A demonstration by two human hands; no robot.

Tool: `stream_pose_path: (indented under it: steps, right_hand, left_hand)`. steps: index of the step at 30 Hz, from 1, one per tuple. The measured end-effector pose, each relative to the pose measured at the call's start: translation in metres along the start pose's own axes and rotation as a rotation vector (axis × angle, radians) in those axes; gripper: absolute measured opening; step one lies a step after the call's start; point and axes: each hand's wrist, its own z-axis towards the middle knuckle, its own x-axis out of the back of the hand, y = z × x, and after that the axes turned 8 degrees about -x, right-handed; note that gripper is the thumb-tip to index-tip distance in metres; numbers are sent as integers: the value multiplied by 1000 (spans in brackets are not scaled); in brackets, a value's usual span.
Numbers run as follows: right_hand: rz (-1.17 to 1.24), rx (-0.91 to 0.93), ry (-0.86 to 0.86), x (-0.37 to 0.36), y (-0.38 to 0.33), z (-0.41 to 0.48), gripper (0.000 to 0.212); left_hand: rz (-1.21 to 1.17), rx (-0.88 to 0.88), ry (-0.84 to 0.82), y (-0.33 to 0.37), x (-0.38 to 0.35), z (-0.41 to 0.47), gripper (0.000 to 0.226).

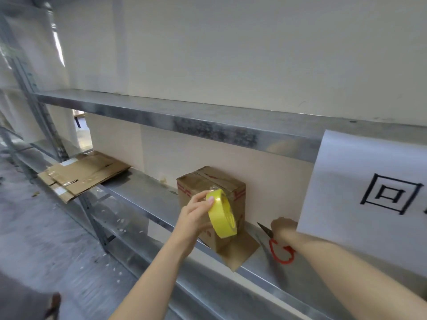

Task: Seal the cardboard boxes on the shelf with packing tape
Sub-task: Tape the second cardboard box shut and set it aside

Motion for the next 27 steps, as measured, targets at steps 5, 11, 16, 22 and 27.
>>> stream_pose_path:
  steps: [5,11,16,22,27]
  right_hand:
    - [354,9,31,6,-7,-7,31]
    - [976,90,528,43,-56,-15,20]
    - [941,65,558,47,-97,-30,32]
    - [833,-55,524,40,-108,-26,36]
    - [776,-69,491,44,-106,-12,31]
  left_hand:
    - [-102,26,49,21,23,9,48]
    - [-127,-11,111,44,41,20,35]
    - [-39,-41,165,49,57,21,26]
    - [46,-66,129,54,61,26,13]
    - [56,-76,96,54,60,45,24]
